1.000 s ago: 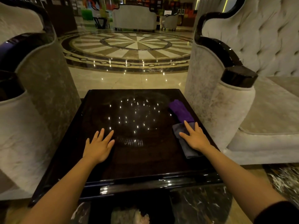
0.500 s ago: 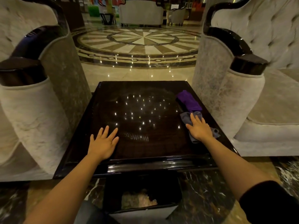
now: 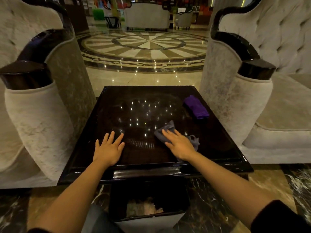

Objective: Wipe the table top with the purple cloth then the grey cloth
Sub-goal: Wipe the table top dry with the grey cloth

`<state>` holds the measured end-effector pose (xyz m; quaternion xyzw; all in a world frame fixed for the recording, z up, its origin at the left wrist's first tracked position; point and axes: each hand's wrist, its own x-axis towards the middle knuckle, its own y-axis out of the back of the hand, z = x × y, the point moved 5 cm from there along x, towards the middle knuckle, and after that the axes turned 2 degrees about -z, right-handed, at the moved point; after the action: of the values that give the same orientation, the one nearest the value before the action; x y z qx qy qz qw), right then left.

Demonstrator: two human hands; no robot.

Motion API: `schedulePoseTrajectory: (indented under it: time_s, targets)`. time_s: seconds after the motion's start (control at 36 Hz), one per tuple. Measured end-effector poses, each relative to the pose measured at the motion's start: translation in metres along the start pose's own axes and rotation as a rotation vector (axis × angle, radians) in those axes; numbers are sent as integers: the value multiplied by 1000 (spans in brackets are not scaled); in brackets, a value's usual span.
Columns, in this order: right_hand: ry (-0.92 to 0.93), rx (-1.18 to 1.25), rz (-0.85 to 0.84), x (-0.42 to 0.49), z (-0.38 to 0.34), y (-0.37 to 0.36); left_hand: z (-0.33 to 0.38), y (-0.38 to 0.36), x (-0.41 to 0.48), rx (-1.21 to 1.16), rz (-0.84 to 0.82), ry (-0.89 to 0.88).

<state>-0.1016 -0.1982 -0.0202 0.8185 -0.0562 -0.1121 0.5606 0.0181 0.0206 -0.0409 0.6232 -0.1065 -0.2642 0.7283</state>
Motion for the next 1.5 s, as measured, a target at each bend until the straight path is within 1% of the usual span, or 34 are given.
schedulePoseTrajectory:
  time_s: [0.19,0.31,0.42,0.5,0.61,0.67,0.75,0.83,0.94,1.0,1.06,1.11,1.17,1.36,1.5]
  targets:
    - [296,-2,32,-29,-59,-22,2,1,0,4,1,9]
    - [395,28,48,-41,-86,-37,2,1,0,7,0,7]
    - [500,39,17,-47,-109,-49,5,2,-1,29,-21,16]
    - [535,155,47,-46,-120,-45,5,4,-2,60,-44,24]
    - [433,487,65,-41,-110,-21,5,6,-4,96,-64,3]
    - [407,575,164,-38,-100,1,5,6,-4,87,-57,-4]
    - [359,639,337,-28,-77,44,5,5,-4,22,-31,14]
    - [262,593,479,-12,-43,81,4,5,-2,4,-33,22]
    - [102,398,563,14,5,96,0,2,-2,9,-34,22]
    - [-1,268,510,31,28,87,-1,2,-3,16,-46,21]
    - [-114,139,351,46,52,70,1,3,-3,8,-42,19]
    - [-232,92,193,56,73,47,1,4,-2,13,-42,12]
    - [-296,73,139,66,85,32,1,2,0,14,-41,11]
    - [-291,56,108,93,78,32,-2,-1,5,8,-23,7]
    - [-219,100,66,110,50,26,-3,-1,5,34,0,5]
